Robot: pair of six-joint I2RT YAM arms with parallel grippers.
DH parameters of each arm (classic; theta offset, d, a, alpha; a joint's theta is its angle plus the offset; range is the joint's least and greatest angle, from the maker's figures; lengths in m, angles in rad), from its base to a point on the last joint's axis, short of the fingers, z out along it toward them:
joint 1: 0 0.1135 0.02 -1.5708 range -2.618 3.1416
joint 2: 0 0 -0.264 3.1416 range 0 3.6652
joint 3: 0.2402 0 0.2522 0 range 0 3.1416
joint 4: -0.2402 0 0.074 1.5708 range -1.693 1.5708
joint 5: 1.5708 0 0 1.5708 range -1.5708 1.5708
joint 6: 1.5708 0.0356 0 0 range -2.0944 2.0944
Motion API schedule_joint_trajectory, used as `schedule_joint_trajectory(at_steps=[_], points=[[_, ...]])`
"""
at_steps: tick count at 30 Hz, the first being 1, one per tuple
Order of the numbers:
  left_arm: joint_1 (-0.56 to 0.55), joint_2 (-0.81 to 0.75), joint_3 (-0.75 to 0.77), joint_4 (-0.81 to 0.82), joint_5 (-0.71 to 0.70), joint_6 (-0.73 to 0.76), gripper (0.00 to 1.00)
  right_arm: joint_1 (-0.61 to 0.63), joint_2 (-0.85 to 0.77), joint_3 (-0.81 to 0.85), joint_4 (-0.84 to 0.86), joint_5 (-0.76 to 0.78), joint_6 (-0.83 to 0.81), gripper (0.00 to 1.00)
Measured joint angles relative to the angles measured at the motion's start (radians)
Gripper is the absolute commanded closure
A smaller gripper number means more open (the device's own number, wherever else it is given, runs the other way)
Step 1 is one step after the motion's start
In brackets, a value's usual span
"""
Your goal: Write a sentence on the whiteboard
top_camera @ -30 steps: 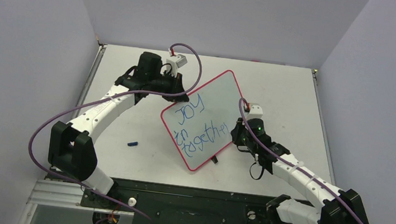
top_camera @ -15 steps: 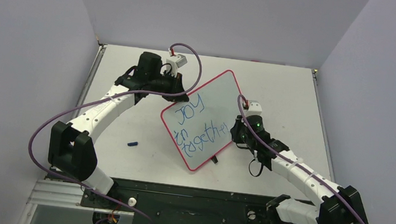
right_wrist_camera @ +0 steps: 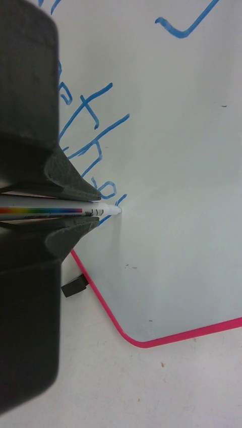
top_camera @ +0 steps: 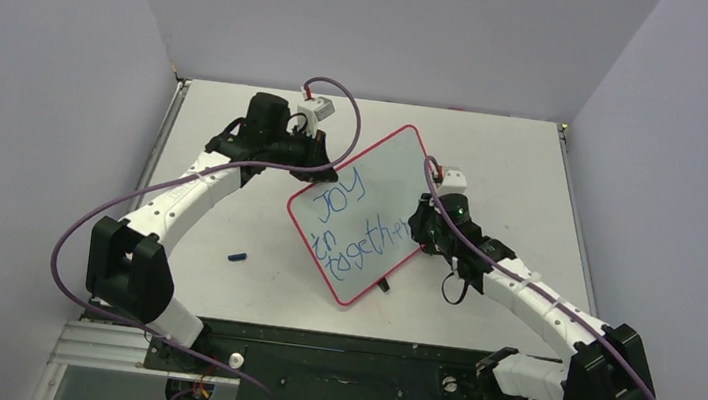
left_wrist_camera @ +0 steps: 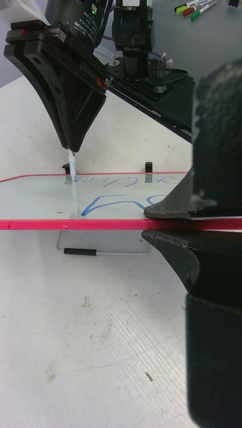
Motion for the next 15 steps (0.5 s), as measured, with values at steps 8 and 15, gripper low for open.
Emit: schedule_joint_trajectory(at_steps=[8,15], points=[[0.0,0.0,0.0,-0.001,-0.004,0.0,1.0,-0.003,0.034,0.047,0.0,0.011,-0.007,1.0],[0.0,0.0,0.0,0.0,-0.003,0.0,1.0,-0.005,0.057,0.084,-0.008,0.022,-0.023,1.0]])
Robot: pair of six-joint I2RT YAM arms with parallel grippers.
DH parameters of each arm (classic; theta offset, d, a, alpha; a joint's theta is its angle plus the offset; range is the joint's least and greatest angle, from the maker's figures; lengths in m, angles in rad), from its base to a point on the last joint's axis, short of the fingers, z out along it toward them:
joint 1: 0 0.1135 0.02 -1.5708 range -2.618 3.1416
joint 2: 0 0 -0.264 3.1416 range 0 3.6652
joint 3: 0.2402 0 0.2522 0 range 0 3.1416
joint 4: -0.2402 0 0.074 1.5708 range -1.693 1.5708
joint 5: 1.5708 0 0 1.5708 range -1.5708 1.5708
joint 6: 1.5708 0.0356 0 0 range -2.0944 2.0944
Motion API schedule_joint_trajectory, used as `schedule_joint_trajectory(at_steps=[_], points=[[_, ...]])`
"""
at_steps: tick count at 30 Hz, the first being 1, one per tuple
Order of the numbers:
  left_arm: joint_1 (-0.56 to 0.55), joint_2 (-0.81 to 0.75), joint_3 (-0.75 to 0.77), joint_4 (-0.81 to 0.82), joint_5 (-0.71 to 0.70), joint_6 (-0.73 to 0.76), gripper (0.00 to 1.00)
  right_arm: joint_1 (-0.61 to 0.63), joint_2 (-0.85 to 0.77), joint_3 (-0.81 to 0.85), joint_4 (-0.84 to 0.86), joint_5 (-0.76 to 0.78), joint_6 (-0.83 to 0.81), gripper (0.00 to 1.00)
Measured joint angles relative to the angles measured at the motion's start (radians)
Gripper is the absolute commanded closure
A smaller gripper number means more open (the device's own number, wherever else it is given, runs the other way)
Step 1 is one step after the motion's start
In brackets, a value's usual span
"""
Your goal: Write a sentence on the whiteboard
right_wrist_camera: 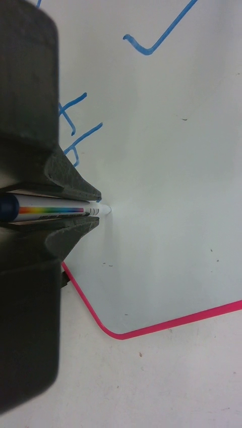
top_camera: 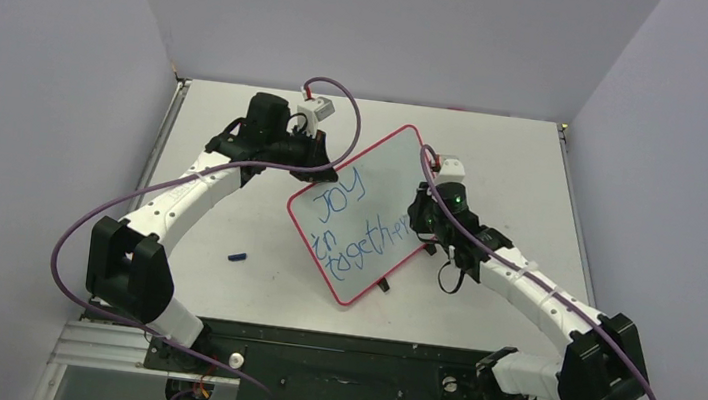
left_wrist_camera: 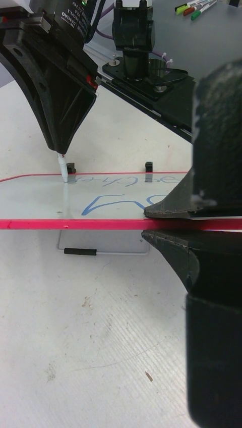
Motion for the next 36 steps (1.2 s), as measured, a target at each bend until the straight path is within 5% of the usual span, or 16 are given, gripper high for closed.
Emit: schedule_joint_trajectory(at_steps=[11,19,36], points=[[-0.002,0.0,0.0,0.001,0.006,0.0,1.0,-0.011,-0.056,0.044,-0.038,0.02,-0.037,1.0],[-0.003,0.0,0.0,0.001,-0.002,0.0,1.0,-0.027,-0.2,-0.103,0.048,0.015,-0.021,1.0],[-0.006,-0.011,-0.006,-0.021,-0.045,-0.023,1.0,-0.098,-0.145,-0.198,0.212,-0.091,0.085,1.0]])
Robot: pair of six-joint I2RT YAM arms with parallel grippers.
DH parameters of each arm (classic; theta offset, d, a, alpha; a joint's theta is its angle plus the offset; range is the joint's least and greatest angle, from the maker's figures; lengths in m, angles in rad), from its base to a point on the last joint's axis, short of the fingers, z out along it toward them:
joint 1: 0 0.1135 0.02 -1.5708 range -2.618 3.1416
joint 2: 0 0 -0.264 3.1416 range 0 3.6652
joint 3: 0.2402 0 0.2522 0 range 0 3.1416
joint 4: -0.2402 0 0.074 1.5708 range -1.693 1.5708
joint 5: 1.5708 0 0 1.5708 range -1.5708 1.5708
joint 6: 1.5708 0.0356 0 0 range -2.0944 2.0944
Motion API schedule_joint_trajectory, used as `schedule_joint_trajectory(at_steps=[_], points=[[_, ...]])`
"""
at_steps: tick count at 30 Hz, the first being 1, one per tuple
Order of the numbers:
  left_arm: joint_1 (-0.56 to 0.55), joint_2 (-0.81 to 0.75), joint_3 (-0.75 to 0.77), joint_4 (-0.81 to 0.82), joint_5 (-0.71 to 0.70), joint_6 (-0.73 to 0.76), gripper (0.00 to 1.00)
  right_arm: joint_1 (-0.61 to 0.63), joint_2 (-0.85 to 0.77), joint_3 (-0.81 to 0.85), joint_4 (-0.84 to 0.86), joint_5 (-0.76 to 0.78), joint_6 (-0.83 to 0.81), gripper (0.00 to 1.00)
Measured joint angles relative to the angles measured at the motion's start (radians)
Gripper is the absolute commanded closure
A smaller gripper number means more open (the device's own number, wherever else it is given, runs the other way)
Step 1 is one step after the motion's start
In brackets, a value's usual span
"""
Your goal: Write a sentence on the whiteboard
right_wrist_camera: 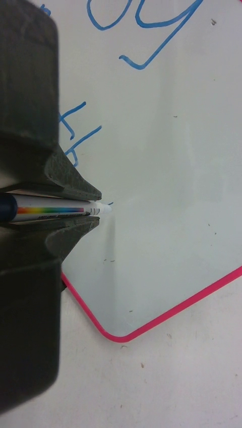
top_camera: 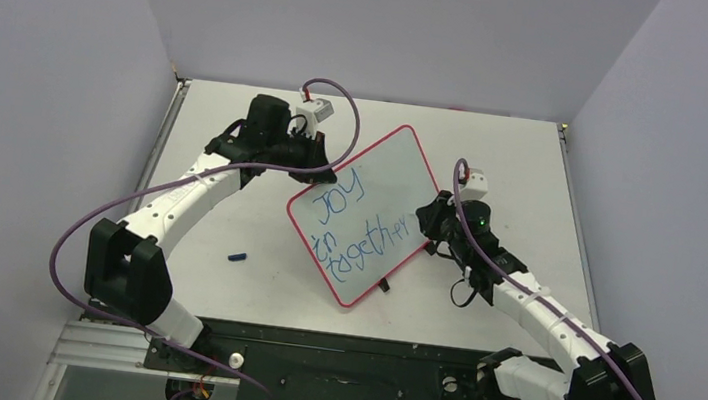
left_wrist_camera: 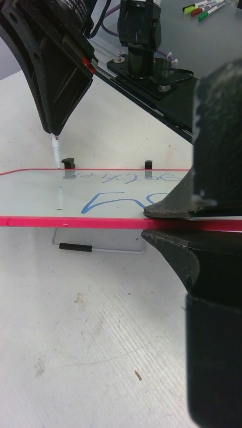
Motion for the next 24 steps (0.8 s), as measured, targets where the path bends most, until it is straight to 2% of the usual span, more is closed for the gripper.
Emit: schedule_joint_trajectory(at_steps=[24], points=[[0.005,-0.004,-0.023,0.012,-0.013,-0.001,1.0,-0.005,0.068,-0.035,0.101,-0.035,0.032,1.0]])
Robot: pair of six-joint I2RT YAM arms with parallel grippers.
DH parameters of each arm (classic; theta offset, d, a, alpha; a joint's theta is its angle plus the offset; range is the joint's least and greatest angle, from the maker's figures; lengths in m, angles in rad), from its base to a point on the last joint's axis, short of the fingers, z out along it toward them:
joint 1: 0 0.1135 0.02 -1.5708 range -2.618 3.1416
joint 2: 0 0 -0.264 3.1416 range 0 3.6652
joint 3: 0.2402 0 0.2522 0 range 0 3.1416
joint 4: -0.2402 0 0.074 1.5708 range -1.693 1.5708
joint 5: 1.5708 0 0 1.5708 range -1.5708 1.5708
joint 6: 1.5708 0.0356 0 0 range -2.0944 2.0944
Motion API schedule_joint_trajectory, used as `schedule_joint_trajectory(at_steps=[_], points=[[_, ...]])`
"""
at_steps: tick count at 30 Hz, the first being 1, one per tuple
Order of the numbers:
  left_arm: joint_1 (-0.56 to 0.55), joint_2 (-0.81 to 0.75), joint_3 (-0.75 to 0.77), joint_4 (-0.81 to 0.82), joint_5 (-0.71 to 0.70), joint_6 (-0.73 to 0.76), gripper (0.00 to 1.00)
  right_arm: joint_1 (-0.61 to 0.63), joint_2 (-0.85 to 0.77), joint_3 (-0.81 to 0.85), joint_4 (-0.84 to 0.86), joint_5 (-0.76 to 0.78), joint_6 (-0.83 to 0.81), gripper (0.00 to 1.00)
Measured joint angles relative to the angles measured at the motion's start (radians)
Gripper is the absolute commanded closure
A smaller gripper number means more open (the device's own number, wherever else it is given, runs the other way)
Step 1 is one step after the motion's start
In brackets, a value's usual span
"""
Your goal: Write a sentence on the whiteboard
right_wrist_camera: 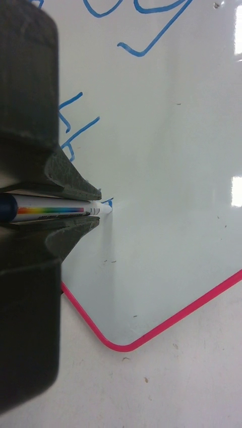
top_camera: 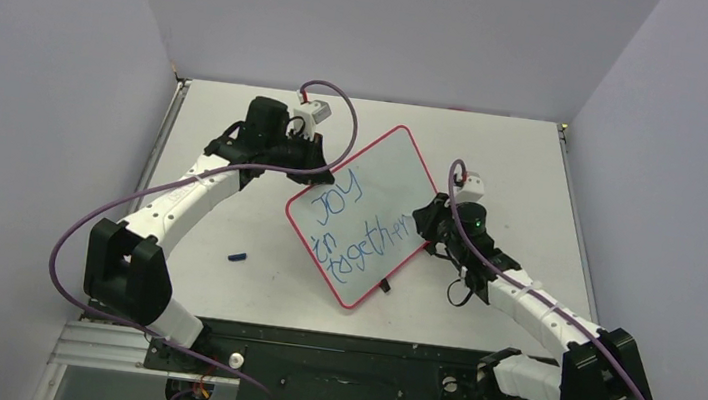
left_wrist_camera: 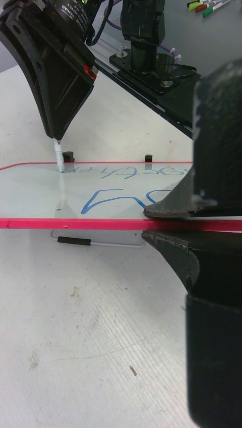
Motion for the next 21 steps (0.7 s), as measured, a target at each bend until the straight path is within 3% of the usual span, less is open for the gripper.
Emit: schedule_joint_trajectory(at_steps=[21], points=[[0.003,0.0,-0.002,0.003,0.006,-0.003,1.0,-0.002,-0.055,-0.076,-0.024,0.024,0.009,1.0]])
